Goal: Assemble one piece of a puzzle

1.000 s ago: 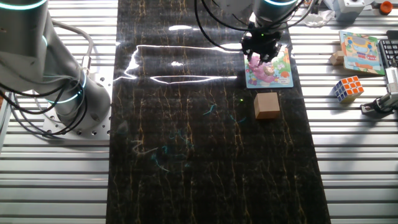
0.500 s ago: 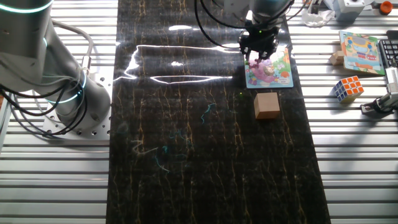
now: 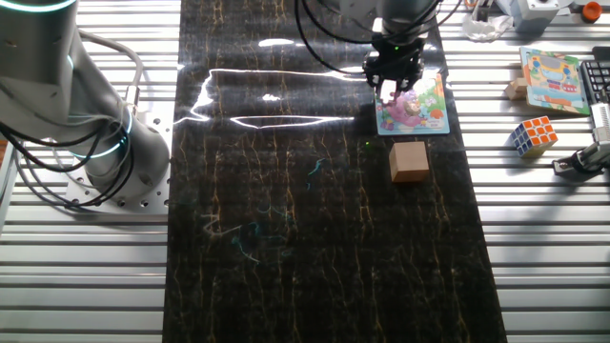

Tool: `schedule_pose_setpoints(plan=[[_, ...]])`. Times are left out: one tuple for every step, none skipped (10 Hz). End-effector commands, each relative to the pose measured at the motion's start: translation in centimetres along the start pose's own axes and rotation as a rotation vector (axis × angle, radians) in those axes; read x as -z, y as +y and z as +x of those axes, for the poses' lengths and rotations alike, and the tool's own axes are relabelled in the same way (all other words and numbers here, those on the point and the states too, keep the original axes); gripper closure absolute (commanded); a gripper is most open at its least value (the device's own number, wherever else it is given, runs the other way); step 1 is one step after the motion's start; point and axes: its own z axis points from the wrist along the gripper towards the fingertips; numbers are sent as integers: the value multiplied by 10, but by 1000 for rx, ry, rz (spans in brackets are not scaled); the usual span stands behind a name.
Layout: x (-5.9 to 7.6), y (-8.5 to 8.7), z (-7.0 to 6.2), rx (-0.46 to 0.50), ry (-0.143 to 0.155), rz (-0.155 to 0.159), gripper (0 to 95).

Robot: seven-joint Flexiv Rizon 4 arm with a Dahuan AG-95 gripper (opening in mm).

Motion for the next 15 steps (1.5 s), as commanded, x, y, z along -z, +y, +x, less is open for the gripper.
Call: schedule_pose_setpoints(plan=[[-1,0,1,27,-3,8,760],[-2,1,2,45,-3,13,760],[-2,1,2,58,-3,15,760],[-2,1,2,70,-3,18,760],[-2,1,2,73,-2,19,760],[-3,1,3,86,-3,22,760],[-4,1,3,89,-3,23,760],[-5,1,4,91,-4,25,760],[-7,0,4,92,-8,27,760],[-7,-1,4,88,-11,24,760],[-7,-1,4,91,-11,24,760],[-7,-1,4,93,-11,24,760],[-7,-1,4,91,-11,26,760],[-7,-1,4,92,-6,27,760],[-7,-1,4,96,-6,27,760]])
